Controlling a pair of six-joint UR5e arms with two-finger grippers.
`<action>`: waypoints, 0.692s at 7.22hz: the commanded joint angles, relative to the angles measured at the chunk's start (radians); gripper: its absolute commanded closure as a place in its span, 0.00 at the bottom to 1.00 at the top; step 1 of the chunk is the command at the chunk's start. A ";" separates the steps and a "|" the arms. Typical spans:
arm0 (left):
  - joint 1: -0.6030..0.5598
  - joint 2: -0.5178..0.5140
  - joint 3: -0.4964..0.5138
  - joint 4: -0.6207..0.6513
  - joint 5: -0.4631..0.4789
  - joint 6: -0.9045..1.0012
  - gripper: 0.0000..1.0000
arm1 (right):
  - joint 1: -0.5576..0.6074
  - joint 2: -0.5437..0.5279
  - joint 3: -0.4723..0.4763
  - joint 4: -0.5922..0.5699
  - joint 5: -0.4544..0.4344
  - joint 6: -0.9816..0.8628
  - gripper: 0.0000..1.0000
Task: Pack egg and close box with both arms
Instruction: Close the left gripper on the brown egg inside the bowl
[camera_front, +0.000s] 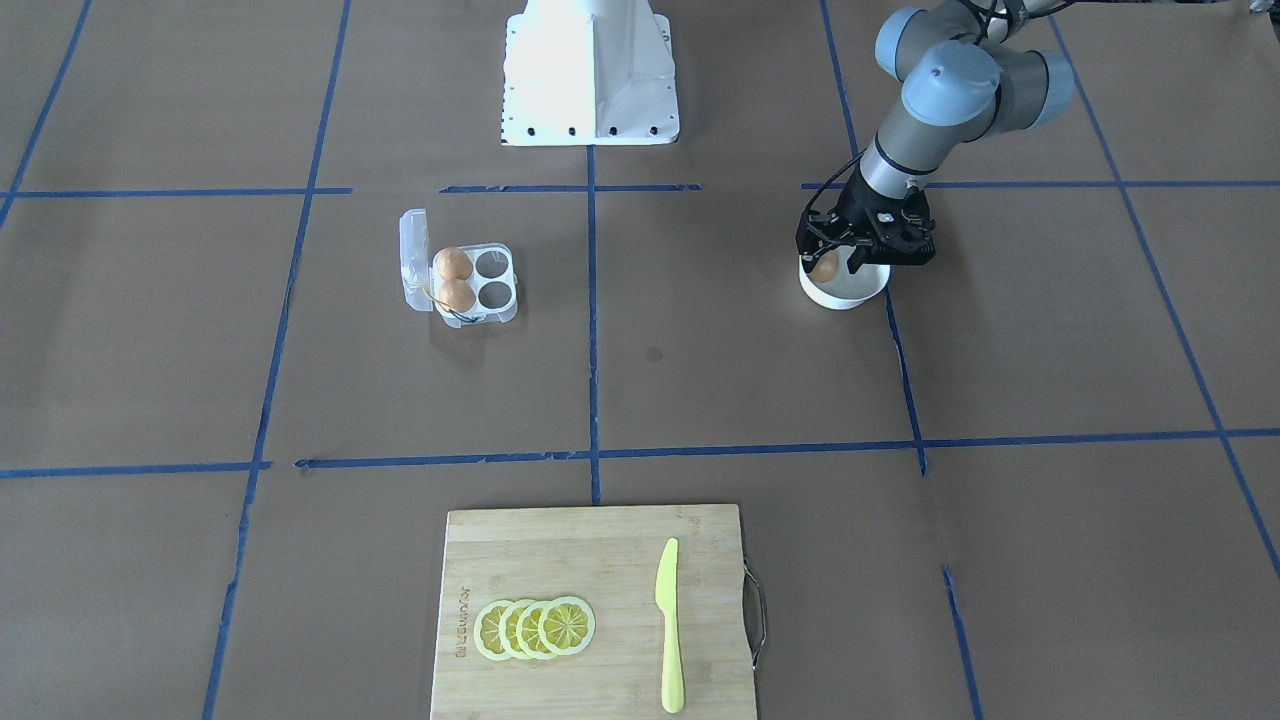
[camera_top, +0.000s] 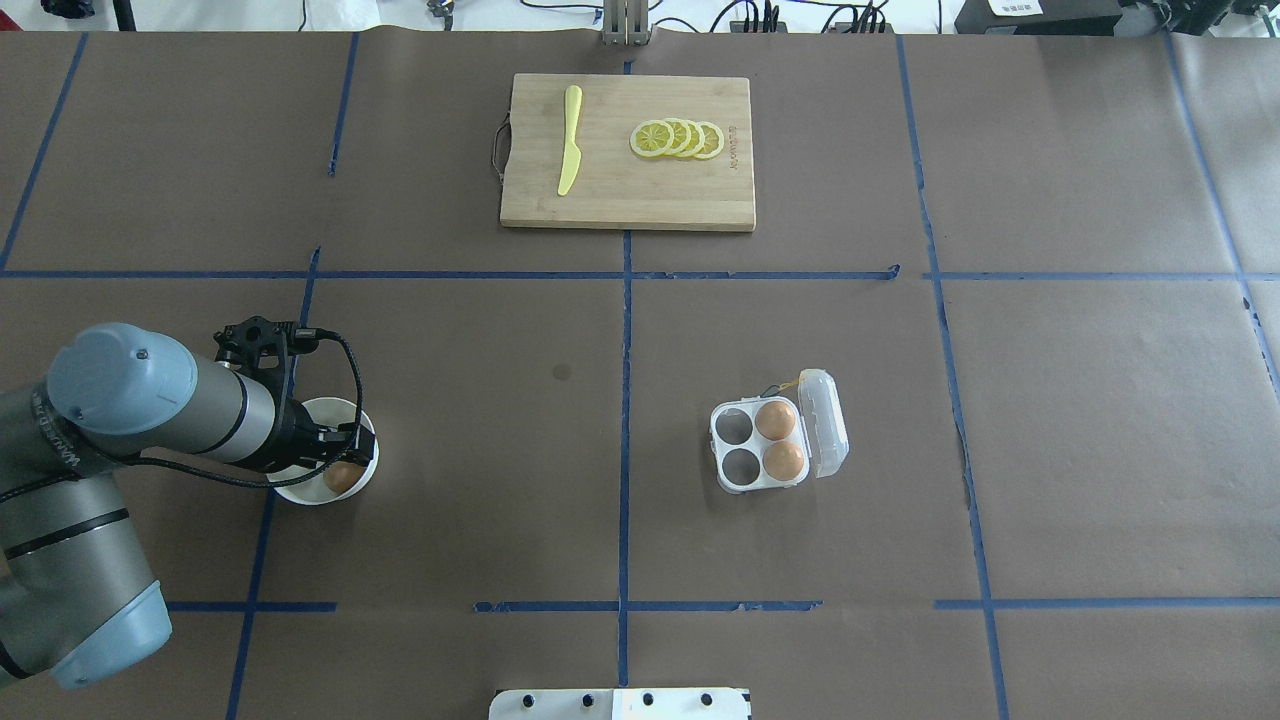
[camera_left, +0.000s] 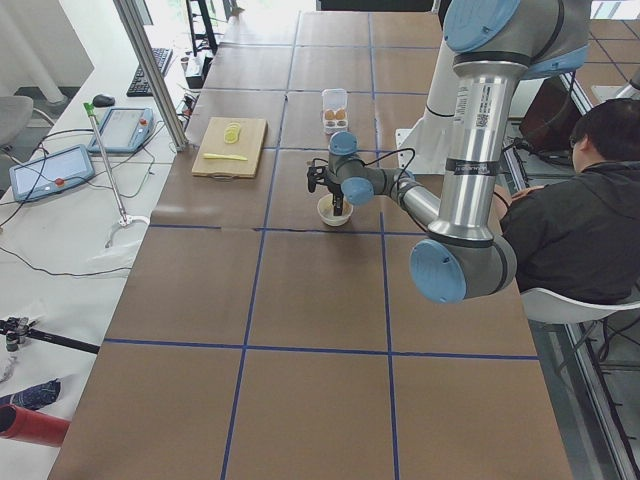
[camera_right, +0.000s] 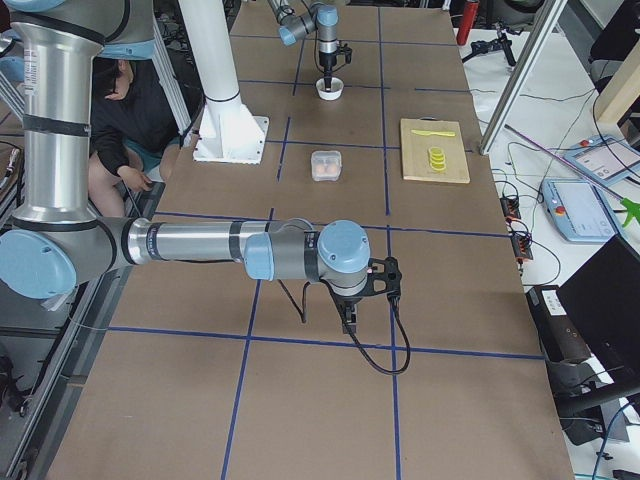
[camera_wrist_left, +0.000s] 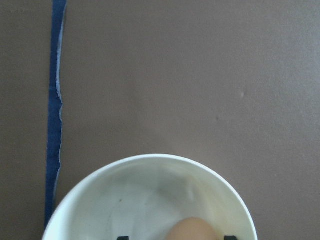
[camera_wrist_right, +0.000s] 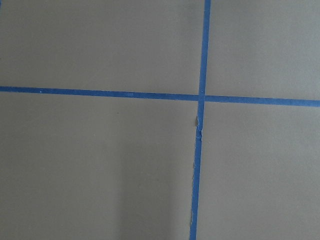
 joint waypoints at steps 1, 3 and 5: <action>0.006 0.002 0.000 0.001 0.000 -0.002 0.32 | 0.000 0.000 0.000 0.000 0.001 0.000 0.00; 0.013 0.003 0.000 0.003 -0.002 -0.002 0.32 | 0.000 0.000 0.000 0.000 0.001 0.000 0.00; 0.017 0.005 -0.002 0.003 -0.002 -0.002 0.37 | 0.000 0.000 0.001 0.000 0.001 0.000 0.00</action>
